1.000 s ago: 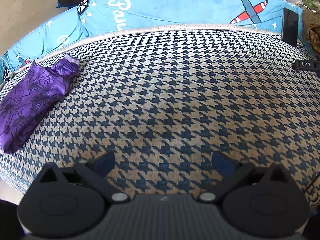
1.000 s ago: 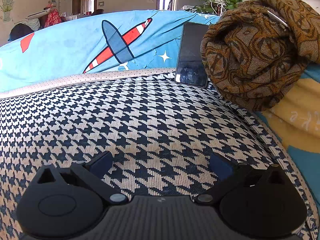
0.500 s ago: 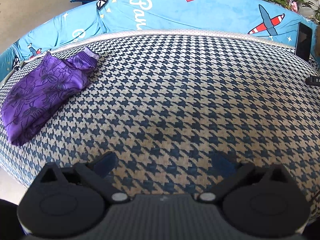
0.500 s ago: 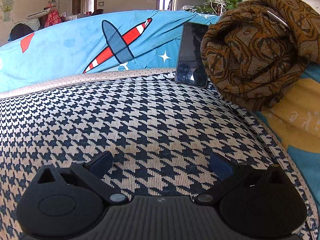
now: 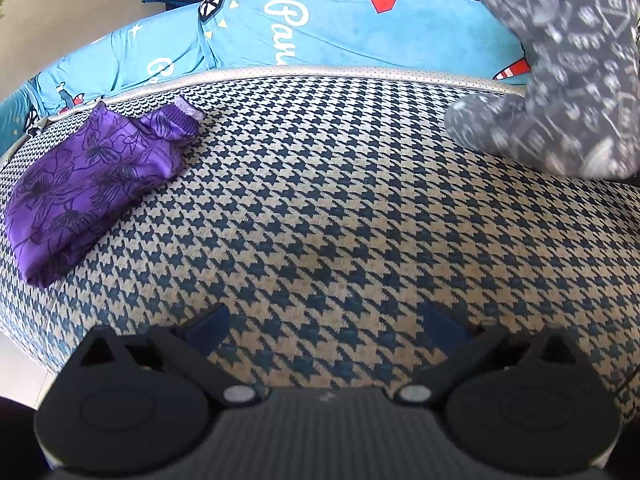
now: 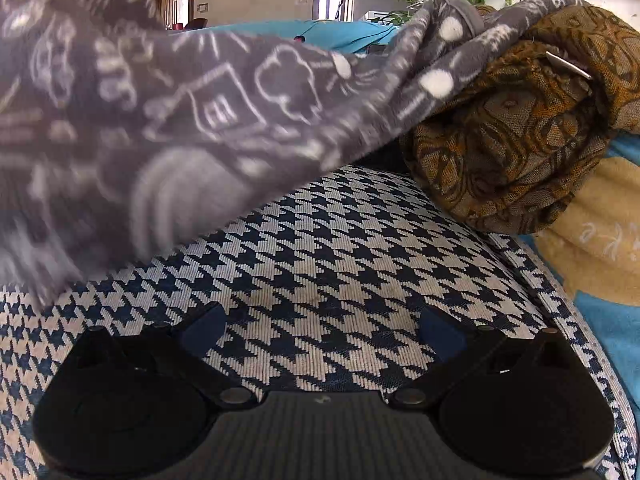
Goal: Fold clothes
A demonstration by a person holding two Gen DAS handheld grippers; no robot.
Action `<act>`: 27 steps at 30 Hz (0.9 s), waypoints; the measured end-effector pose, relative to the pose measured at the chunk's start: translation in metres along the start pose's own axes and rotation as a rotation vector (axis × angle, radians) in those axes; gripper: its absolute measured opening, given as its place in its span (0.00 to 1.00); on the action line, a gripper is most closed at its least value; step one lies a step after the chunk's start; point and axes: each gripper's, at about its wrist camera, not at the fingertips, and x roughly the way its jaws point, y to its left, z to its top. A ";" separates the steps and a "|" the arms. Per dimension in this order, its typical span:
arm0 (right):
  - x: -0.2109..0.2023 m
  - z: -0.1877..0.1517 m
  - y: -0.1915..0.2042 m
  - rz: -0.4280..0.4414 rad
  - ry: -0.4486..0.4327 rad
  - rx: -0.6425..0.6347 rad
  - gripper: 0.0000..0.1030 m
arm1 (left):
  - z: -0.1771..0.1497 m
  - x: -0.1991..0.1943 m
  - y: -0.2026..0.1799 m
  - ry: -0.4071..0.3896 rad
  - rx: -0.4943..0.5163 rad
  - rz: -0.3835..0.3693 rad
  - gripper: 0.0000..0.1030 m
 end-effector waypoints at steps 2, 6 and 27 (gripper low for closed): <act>0.000 0.000 0.000 0.000 0.000 0.000 1.00 | -0.001 0.001 0.001 0.006 -0.001 -0.006 1.00; 0.000 0.000 0.000 0.000 0.000 0.000 1.00 | -0.002 0.001 0.002 0.011 0.001 0.004 1.00; 0.003 -0.001 0.000 -0.001 -0.001 0.000 1.00 | -0.002 0.009 0.019 0.041 -0.077 0.058 1.00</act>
